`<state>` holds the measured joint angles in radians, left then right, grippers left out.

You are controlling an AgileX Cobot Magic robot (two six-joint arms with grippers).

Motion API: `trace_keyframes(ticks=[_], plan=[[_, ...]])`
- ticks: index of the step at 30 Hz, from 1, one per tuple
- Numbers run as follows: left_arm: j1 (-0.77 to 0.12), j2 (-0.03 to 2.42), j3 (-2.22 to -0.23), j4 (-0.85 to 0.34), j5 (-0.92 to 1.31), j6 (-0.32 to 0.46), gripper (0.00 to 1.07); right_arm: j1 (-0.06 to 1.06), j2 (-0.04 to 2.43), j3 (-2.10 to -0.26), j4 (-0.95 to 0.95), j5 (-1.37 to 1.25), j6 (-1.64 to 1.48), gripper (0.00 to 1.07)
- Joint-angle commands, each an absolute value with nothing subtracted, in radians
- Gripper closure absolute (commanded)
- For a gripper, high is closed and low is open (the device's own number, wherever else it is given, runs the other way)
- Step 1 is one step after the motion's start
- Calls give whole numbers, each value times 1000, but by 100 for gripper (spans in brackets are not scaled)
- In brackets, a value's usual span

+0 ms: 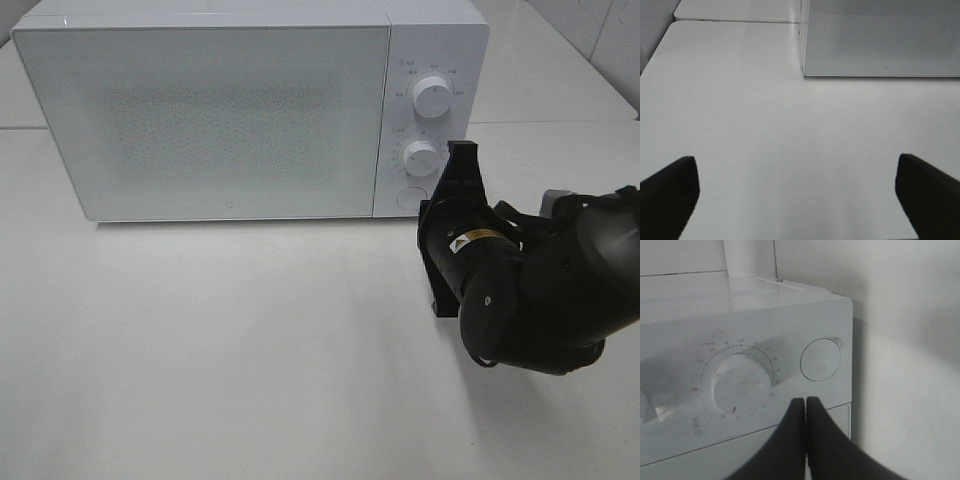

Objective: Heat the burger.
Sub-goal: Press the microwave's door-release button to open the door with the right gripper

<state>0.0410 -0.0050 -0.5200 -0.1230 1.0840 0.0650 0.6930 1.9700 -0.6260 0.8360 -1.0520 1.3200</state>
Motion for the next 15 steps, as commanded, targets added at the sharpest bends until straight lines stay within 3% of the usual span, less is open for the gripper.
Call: trace_keyframes(ticks=[1, 15], plan=[[40, -23, -520, -131, 1073, 58, 7, 688, 2004, -673, 826, -1023, 1330, 107], [40, -23, -520, -131, 1073, 58, 7, 629, 2084, -793, 822, -966, 1303, 107]])
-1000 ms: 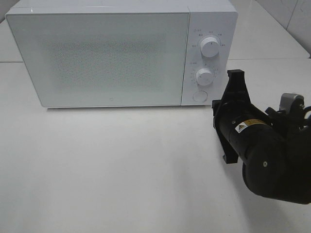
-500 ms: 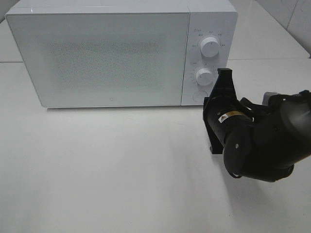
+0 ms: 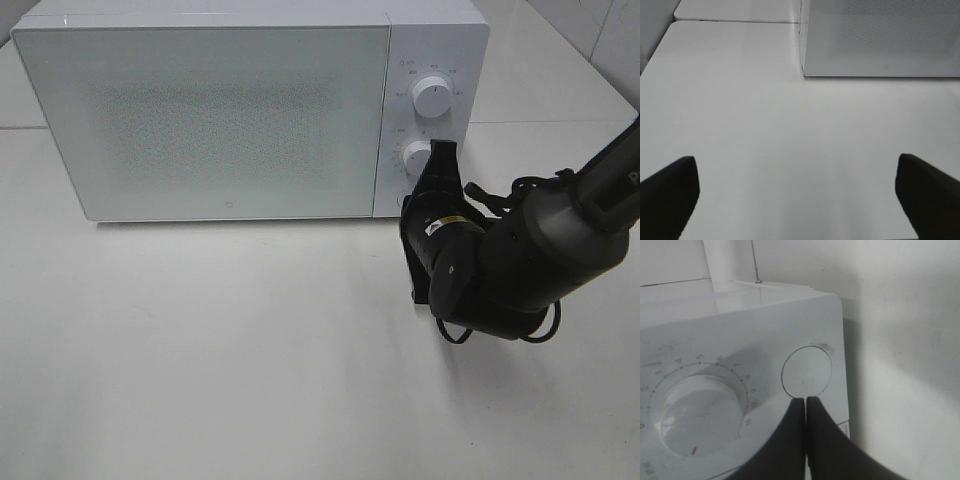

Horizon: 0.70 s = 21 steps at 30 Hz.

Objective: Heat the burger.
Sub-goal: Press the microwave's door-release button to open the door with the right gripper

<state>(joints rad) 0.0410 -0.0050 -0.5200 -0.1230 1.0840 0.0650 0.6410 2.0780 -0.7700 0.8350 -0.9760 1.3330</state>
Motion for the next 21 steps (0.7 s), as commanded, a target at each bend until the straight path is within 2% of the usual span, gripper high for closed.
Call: trace_keyframes(ticks=[1, 8, 21], plan=[[40, -23, -520, -131, 1073, 58, 7, 629, 2084, -793, 822, -966, 1303, 107], [40, -23, -520, -131, 1073, 58, 7, 586, 2087, -826, 827, -935, 1241, 107], [40, -23, -520, -131, 1073, 58, 7, 583, 2127, -851, 820, -921, 1254, 107]])
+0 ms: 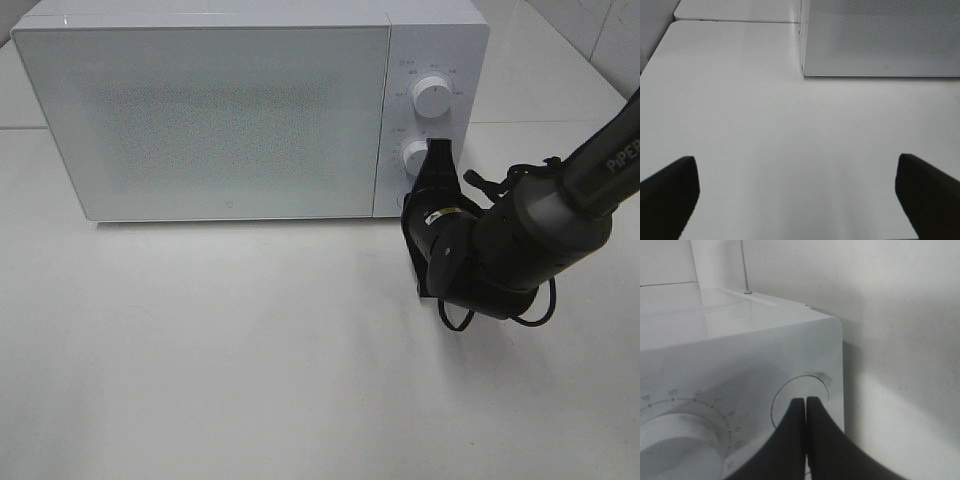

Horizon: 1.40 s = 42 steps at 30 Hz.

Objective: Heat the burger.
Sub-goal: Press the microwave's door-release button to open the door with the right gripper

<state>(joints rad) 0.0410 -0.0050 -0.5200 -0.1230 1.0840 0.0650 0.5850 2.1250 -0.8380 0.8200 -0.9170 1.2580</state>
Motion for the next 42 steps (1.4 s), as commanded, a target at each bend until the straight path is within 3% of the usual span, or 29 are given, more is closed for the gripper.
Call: trace_keyframes(ticks=[1, 27, 42], plan=[[40, -23, -520, -131, 1073, 58, 7, 583, 2141, -862, 815, -917, 1251, 107], [40, -23, -520, -131, 1073, 58, 7, 583, 2187, -949, 858, -958, 1224, 107], [40, -23, -520, -131, 1073, 58, 7, 583, 2191, -983, 856, -1162, 1181, 107]])
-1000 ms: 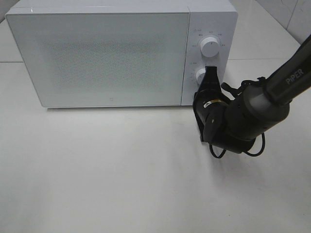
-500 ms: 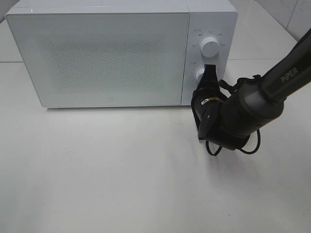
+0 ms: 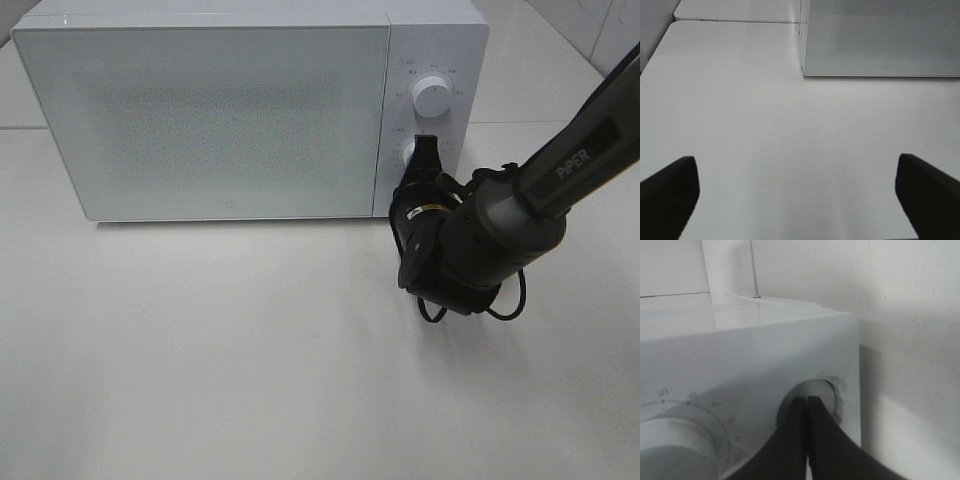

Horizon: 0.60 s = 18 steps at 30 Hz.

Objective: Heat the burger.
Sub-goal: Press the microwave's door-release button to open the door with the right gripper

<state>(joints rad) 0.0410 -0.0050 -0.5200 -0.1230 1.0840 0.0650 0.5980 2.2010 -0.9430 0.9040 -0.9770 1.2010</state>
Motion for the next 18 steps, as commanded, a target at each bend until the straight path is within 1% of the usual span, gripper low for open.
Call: trace_keyframes(ticks=[1, 7, 11, 18], plan=[[40, -23, -520, -131, 1073, 58, 7, 583, 2191, -983, 856, -1162, 1181, 107], [40, -23, -520, -131, 1073, 58, 7, 559, 2192, -1002, 861, -1208, 1174, 107], [40, -23, -520, -131, 1073, 58, 7, 548, 2224, -1074, 824, -1201, 1149, 107], [40, -23, -520, -131, 1073, 58, 7, 548, 2224, -1079, 848, -1201, 1137, 107]])
